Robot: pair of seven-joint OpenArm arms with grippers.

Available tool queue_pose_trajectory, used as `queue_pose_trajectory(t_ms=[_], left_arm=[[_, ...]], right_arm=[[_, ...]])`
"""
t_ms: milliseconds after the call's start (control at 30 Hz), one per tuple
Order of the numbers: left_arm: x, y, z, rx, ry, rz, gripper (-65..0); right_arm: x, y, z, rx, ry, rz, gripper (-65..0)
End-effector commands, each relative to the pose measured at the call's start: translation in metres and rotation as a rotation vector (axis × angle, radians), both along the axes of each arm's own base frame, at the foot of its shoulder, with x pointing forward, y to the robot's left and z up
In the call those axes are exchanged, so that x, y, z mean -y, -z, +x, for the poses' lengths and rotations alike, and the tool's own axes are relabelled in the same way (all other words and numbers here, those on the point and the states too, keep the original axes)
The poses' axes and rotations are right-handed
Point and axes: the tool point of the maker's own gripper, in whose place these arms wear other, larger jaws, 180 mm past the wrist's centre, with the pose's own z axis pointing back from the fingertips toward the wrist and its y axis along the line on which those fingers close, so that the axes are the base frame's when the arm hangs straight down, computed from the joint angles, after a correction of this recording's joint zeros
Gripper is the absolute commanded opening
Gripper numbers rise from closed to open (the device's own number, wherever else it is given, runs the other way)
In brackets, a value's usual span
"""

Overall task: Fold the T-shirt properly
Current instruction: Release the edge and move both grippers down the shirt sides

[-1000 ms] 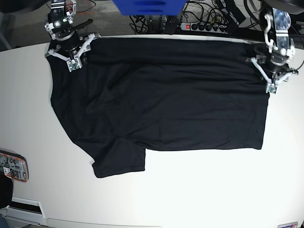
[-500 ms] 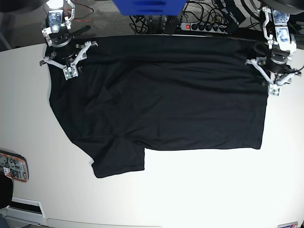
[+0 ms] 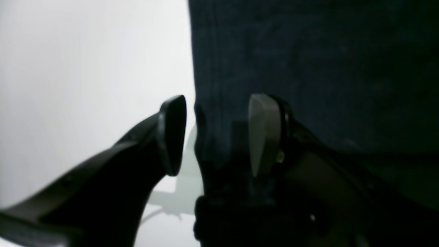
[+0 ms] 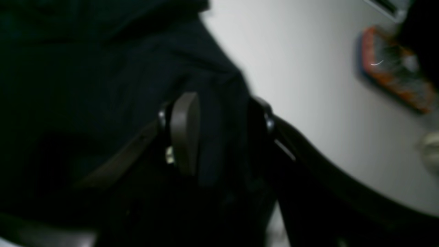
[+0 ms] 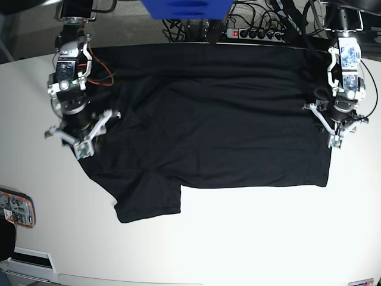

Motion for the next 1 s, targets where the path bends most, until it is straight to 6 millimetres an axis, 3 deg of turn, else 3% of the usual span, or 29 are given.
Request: queue_pose_trajectory(t_ms=[0, 100, 267, 400, 467, 633, 867, 967], left_arm=[[-0.001, -0.008, 0.006, 0.022, 0.014, 0.012, -37.7], [0.0, -0.007, 0.005, 0.019, 0.013, 0.01, -37.7], [-0.005, -0.002, 0.003, 0.003, 0.003, 0.012, -37.7], [-0.006, 0.008, 0.011, -0.014, -0.011, -0.004, -37.7], [-0.008, 0.02, 0.012, -0.044, -0.024, -0.017, -37.7], [0.004, 0.036, 0.02, -0.082, 0.002, -0.036, -37.7], [0.006, 0.034, 0.023, -0.076, 0.006, -0.036, -37.7], [0.004, 0.028, 0.026, -0.061, 0.011, -0.027, -37.7]], right_arm=[[0.002, -0.011, 0.005, 0.044, -0.001, -0.006, -42.9], [0.005, 0.005, 0.001, 0.001, 0.008, 0.0, -42.9], [0.014, 0.064, -0.022, -0.157, 0.042, 0.027, -42.9], [0.016, 0.087, -0.029, -0.195, 0.052, 0.051, -42.9], [0.018, 0.094, -0.021, -0.2, 0.061, 0.062, -42.9], [0.02, 0.095, -0.001, -0.188, 0.073, 0.074, -42.9], [0.02, 0.092, 0.0, -0.181, 0.071, 0.073, -42.9], [0.017, 0.066, 0.014, -0.104, 0.053, 0.062, -42.9]])
